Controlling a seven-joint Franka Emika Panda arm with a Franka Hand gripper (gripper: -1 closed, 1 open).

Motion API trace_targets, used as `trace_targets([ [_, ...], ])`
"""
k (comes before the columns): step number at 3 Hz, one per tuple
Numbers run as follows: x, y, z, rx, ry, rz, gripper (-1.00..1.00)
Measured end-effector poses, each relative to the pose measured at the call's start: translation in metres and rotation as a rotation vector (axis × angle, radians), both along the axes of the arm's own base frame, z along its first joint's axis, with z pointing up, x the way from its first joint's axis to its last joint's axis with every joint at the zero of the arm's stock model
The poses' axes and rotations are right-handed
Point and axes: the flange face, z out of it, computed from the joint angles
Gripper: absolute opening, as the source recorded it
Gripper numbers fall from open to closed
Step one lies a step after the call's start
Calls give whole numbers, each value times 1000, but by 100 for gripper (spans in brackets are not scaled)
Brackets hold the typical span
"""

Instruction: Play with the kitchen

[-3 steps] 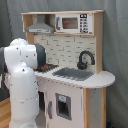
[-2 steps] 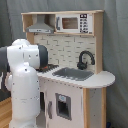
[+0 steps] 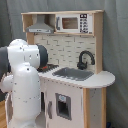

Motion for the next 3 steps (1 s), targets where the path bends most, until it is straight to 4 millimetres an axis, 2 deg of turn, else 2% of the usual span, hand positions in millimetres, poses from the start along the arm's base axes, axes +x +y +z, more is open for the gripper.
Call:
trace_targets([
  [2, -35, 23, 2, 5, -23, -73, -100],
  [3, -35, 19, 3, -42, -68, -130, -100],
])
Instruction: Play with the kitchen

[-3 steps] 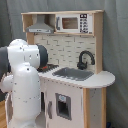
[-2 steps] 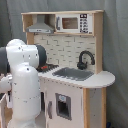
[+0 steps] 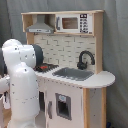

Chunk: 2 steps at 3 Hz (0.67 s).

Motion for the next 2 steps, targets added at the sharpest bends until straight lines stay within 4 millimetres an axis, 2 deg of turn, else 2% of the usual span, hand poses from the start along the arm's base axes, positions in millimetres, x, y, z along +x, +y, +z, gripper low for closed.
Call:
trace_targets([
  [2, -1, -2, 15, -45, -144, -130, -100],
])
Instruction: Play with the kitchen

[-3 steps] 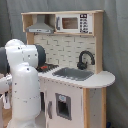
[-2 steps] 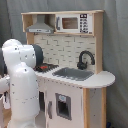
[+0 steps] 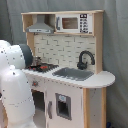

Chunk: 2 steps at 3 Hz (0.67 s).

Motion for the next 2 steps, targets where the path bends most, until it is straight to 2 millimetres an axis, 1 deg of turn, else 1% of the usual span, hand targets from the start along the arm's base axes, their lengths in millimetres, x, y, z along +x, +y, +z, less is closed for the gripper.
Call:
trace_targets([
  [1, 0, 0, 1, 0, -8, -8, -100],
  [2, 0, 0, 1, 0, -11, -11, 100],
])
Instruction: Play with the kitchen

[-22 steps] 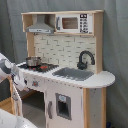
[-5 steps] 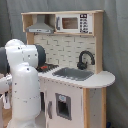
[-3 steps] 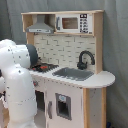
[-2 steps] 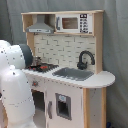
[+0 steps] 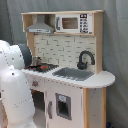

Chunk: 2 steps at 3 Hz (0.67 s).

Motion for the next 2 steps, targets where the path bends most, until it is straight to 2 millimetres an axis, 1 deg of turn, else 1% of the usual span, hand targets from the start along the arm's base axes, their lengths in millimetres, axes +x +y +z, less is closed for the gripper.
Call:
trace_targets([
  [1, -1, -1, 5, -6, -55, -65, 100],
  [2, -1, -2, 16, -63, -114, -104, 100],
])
